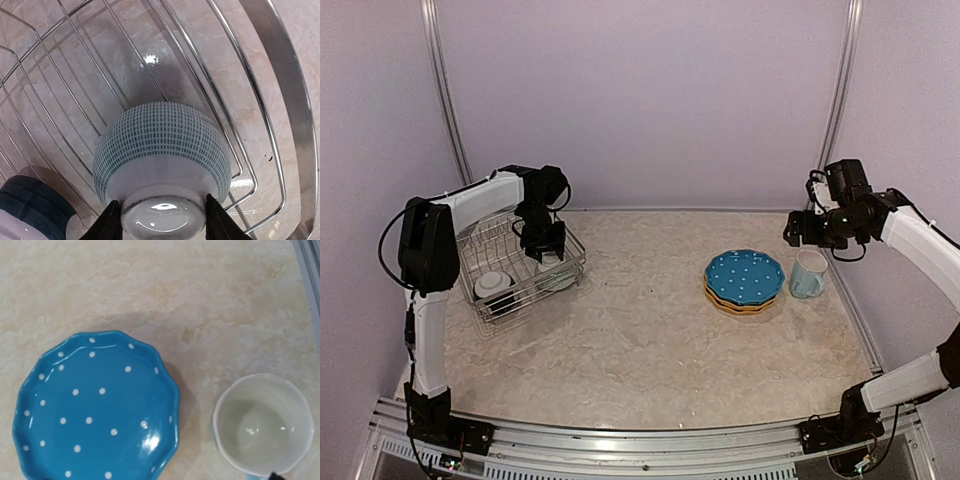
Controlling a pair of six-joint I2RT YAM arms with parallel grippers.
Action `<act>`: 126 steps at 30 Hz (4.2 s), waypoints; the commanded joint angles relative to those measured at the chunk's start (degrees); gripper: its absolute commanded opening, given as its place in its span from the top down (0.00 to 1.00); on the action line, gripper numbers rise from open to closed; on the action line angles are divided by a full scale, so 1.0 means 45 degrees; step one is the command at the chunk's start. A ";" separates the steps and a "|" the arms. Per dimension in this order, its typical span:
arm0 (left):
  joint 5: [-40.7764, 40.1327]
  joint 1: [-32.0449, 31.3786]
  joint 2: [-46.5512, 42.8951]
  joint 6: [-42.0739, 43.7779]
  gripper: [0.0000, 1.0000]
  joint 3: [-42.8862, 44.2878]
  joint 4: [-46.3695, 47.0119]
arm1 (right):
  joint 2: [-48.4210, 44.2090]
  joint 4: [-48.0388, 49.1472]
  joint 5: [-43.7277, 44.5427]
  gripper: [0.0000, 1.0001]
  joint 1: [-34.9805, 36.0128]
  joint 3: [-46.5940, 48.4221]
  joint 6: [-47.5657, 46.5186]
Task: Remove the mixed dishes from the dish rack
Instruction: Grab the bowl from the dish rack, then pass from the left arm to the right, then place the bowl at the corner of the board.
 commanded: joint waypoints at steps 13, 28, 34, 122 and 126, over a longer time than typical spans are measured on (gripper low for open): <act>0.0175 0.0432 -0.2600 -0.0005 0.66 -0.0868 0.0405 | 0.0771 0.0267 0.0392 0.09 0.1530 0.1014 0.0807; 0.1476 0.0641 -0.5312 0.0161 0.67 -0.2665 0.2130 | 0.3928 0.2729 -0.0468 0.09 0.4378 0.2984 0.2472; 0.2973 0.0637 -0.6471 0.0125 0.67 -0.3662 0.3513 | 0.5549 0.5238 -0.2372 0.09 0.5592 0.3877 0.3509; 0.3994 -0.0381 -0.9012 0.0405 0.08 -0.6864 0.7341 | 0.1166 0.1183 0.2600 1.00 0.7098 -0.1693 0.3844; 0.3894 -0.0346 -0.8983 0.0410 0.08 -0.6817 0.7269 | -0.0319 -0.0240 0.3752 1.00 0.7100 -0.2483 0.4763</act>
